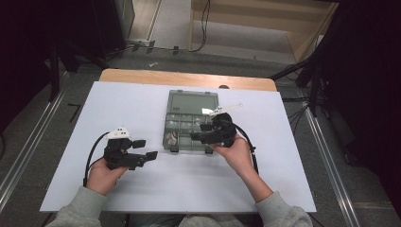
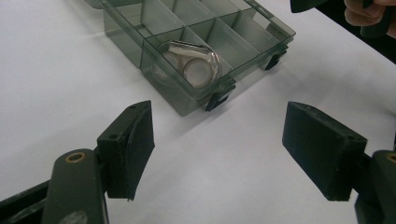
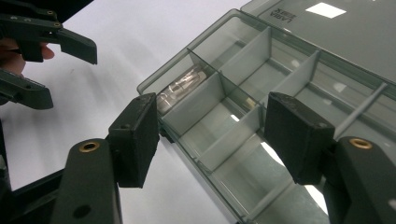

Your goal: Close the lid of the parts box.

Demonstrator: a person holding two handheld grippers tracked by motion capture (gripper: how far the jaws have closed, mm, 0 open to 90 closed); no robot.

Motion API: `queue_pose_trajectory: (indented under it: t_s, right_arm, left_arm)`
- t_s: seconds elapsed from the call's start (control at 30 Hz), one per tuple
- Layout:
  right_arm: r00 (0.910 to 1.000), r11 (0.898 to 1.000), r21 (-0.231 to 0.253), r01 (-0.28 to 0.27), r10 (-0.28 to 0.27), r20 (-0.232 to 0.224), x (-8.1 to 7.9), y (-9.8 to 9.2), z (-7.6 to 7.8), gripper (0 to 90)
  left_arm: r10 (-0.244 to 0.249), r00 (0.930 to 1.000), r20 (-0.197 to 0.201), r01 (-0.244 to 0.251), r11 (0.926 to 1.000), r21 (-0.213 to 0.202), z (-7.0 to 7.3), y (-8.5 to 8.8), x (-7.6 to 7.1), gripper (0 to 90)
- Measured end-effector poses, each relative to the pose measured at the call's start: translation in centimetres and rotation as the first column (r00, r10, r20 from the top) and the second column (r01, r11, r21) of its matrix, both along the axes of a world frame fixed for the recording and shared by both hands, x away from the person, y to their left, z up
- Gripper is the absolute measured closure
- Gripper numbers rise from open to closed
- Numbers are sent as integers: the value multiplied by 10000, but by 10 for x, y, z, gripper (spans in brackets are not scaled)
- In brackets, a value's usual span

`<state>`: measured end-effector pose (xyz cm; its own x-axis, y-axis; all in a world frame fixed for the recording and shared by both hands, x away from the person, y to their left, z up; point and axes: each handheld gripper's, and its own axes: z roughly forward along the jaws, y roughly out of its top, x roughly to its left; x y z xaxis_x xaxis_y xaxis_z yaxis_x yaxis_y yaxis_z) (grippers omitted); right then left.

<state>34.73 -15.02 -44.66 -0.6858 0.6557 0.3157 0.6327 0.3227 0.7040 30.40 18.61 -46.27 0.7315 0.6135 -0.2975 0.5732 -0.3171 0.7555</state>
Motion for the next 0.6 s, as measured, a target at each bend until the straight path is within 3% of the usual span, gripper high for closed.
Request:
queue_pose_trajectory:
  t_s: [0.6]
  right_arm:
    - [9956, 9956, -108, 933, -933, -12, 1, -30, -8, 332]
  left_arm:
    - [47, 9998, -179, -45, 10000, 72, 1, -15, 19, 255]
